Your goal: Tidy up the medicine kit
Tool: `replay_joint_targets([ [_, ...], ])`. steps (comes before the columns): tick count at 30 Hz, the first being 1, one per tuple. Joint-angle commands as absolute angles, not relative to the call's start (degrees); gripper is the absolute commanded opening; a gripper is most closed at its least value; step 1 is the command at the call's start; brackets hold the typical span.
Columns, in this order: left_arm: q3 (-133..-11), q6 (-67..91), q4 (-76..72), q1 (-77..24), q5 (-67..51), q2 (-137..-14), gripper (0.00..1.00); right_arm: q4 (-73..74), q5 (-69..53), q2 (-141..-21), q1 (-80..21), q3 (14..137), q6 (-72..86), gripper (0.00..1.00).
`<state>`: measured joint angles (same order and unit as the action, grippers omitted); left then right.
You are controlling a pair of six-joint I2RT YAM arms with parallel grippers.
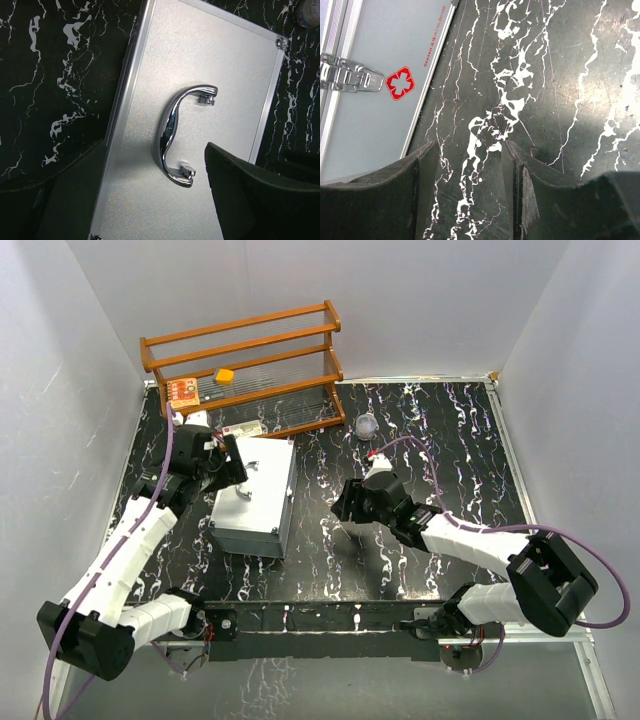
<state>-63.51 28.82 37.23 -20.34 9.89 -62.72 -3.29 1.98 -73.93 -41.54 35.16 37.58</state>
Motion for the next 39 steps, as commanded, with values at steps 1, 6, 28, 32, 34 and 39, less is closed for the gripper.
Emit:
replay_joint_targets([
  [1,-59.56,30.62,35.76,-19.56,11.46,-60.19,0.79,-8.54,5.26,-72.50,-43.13,37.24,29.52,0.51],
  [6,-57.43,31.80,35.17,-19.07,7.44,-60.51,0.78,-7.96,7.65,-75.11,-44.87,41.35,21.24,0.50],
  [28,-51.85,32.09,35.69,-18.67,-3.12,-60.39,0.66,-40.67,2.30,-80.81,-51.19,30.74,-7.50,0.51],
  [32,-51.08,31.90,35.84,-18.63,-2.77,-60.77,0.63,-41.94,-1.50,-82.87,-51.33,32.07,-11.19,0.51],
  [34,-50.98,32.05,35.82,-18.64,-2.98,-61.03,0.61,-42.22,-4.00,-83.85,-51.37,32.56,-13.12,0.51],
  [39,-50.40,32.81,34.68,-18.68,-4.37,-61.26,0.61,-44.65,-5.72,-85.99,-51.34,32.70,-15.85,0.51],
])
